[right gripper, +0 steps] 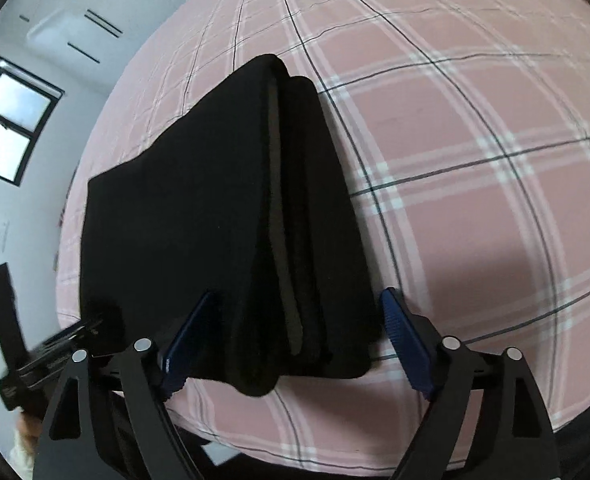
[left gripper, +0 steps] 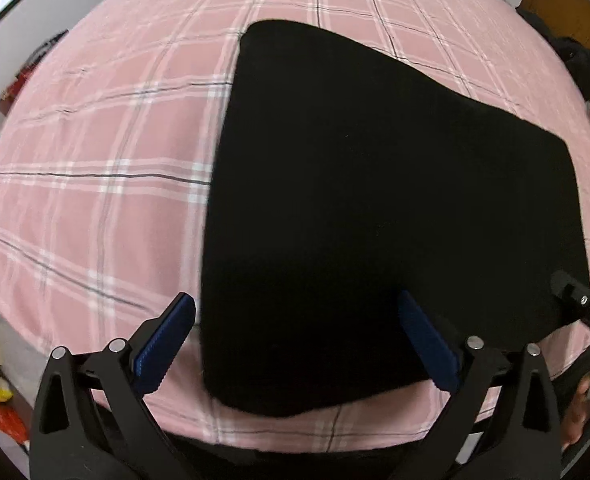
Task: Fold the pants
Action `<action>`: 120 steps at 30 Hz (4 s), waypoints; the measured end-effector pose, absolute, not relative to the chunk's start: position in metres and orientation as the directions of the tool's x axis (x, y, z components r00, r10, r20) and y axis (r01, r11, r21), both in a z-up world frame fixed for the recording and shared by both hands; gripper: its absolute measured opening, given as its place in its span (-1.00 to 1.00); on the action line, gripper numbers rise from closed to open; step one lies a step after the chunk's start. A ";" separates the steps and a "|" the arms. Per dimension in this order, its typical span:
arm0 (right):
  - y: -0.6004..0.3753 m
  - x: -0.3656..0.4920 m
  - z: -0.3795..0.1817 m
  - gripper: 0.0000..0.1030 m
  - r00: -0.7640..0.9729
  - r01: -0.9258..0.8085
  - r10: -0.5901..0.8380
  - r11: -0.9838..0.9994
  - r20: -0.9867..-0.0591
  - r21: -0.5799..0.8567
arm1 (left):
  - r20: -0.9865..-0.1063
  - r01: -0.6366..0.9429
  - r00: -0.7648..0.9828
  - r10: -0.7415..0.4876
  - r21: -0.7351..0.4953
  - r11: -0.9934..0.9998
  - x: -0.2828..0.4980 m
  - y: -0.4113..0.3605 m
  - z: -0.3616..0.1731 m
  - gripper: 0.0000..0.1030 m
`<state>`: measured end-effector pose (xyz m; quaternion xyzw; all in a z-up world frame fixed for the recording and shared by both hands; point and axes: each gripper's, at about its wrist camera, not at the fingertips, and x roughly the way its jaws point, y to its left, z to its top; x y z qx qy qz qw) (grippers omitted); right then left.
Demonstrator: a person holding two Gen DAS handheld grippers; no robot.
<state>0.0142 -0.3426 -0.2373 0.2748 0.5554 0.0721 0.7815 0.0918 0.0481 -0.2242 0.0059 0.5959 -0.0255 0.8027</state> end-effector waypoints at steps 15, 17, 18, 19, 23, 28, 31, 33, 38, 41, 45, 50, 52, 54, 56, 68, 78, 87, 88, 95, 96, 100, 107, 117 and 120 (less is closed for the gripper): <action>-0.337 0.024 -0.247 0.90 0.406 0.221 0.458 0.790 -0.790 0.572 | -0.904 -0.053 0.292 -0.312 -0.341 0.938 0.100 0.072 -0.246 0.91; -0.338 0.024 -0.246 0.79 0.408 0.211 0.468 0.787 -0.784 0.580 | -0.908 -0.056 0.291 -0.302 -0.331 0.942 0.101 0.068 -0.247 0.91; -0.338 0.023 -0.246 0.65 0.408 0.219 0.455 0.792 -0.791 0.569 | -0.909 -0.070 0.290 -0.300 -0.332 0.941 0.103 0.067 -0.247 0.90; -0.339 0.023 -0.246 0.44 0.410 0.219 0.470 0.781 -0.782 0.585 | -0.910 -0.076 0.289 -0.298 -0.332 0.940 0.102 0.066 -0.246 0.86; -0.348 0.017 -0.240 -0.18 0.403 0.247 0.539 0.714 -0.740 0.655 | -0.894 -0.099 0.293 -0.339 -0.381 0.919 0.102 0.072 -0.233 0.01; -0.337 0.005 -0.215 -0.25 0.403 0.219 0.552 0.716 -0.730 0.663 | -0.879 -0.117 0.278 -0.386 -0.430 0.895 0.093 0.079 -0.216 -0.32; -0.335 -0.008 -0.205 -0.26 0.378 0.215 0.566 0.715 -0.732 0.665 | -0.876 -0.104 0.266 -0.402 -0.440 0.892 0.080 0.085 -0.204 -0.34; -0.334 -0.020 -0.201 -0.26 0.354 0.215 0.582 0.711 -0.732 0.669 | -0.873 -0.102 0.251 -0.419 -0.454 0.885 0.069 0.093 -0.197 -0.34; -0.331 -0.059 -0.185 -0.28 0.323 0.172 0.615 0.709 -0.719 0.684 | -0.870 -0.088 0.225 -0.440 -0.468 0.880 0.037 0.107 -0.179 -0.34; -0.328 -0.075 -0.170 -0.29 0.331 0.151 0.623 0.706 -0.708 0.692 | -0.867 -0.042 0.232 -0.441 -0.462 0.886 0.013 0.110 -0.163 -0.34; -0.321 -0.087 -0.143 -0.30 0.345 0.098 0.631 0.711 -0.694 0.696 | -0.867 0.040 0.272 -0.418 -0.424 0.905 -0.008 0.108 -0.138 -0.34; -0.316 -0.103 -0.109 -0.30 0.373 0.041 0.636 0.716 -0.676 0.697 | -0.850 0.101 0.323 -0.417 -0.407 0.908 -0.014 0.095 -0.102 -0.34; -0.316 -0.104 -0.094 -0.30 0.401 0.022 0.632 0.718 -0.663 0.696 | -0.838 0.120 0.349 -0.420 -0.405 0.907 -0.016 0.095 -0.086 -0.34; -0.321 -0.111 -0.077 -0.30 0.429 -0.004 0.626 0.723 -0.651 0.691 | -0.822 0.137 0.381 -0.424 -0.403 0.905 -0.014 0.083 -0.070 -0.33; -0.325 -0.111 -0.054 -0.30 0.470 -0.038 0.620 0.725 -0.628 0.687 | -0.800 0.157 0.417 -0.431 -0.404 0.901 -0.015 0.080 -0.052 -0.33; -0.342 -0.082 0.092 -0.30 0.702 -0.273 0.573 0.765 -0.423 0.583 | -0.558 0.343 0.664 -0.497 -0.364 0.866 -0.003 0.065 0.087 -0.33; -0.355 -0.001 0.163 -0.30 0.794 -0.372 0.556 0.764 -0.246 0.528 | -0.366 0.400 0.790 -0.492 -0.299 0.866 0.070 0.059 0.159 -0.31; -0.371 0.106 0.162 -0.30 0.821 -0.389 0.540 0.768 -0.187 0.509 | -0.280 0.408 0.831 -0.481 -0.282 0.868 0.169 0.055 0.157 -0.30; -0.372 0.118 0.157 -0.30 0.822 -0.384 0.537 0.768 -0.189 0.513 | -0.280 0.407 0.831 -0.480 -0.282 0.869 0.182 0.054 0.151 -0.30; -0.382 0.202 0.081 -0.30 0.817 -0.334 0.522 0.775 -0.245 0.537 | -0.364 0.374 0.795 -0.486 -0.337 0.864 0.281 0.048 0.081 -0.30; -0.383 0.214 0.069 -0.29 0.815 -0.321 0.517 0.778 -0.261 0.541 | -0.380 0.366 0.787 -0.486 -0.345 0.864 0.293 0.049 0.070 -0.29; -0.383 0.268 -0.014 -0.12 0.811 -0.214 0.461 0.807 -0.361 0.551 | -0.455 0.339 0.770 -0.448 -0.303 0.891 0.342 0.040 0.000 -0.20; -0.410 0.255 -0.154 0.06 0.699 0.176 0.229 0.863 -0.677 0.474 | -0.834 0.050 0.552 -0.008 0.024 0.998 0.378 0.050 -0.195 0.17; -0.359 0.277 -0.121 -0.27 0.664 0.029 0.245 0.936 -0.707 0.351 | -0.842 0.004 0.539 0.008 0.011 1.000 0.326 0.048 -0.157 0.46; -0.352 0.299 -0.122 -0.27 0.660 -0.010 0.274 0.934 -0.699 0.357 | -0.837 0.015 0.547 0.010 0.022 1.000 0.327 0.039 -0.148 0.46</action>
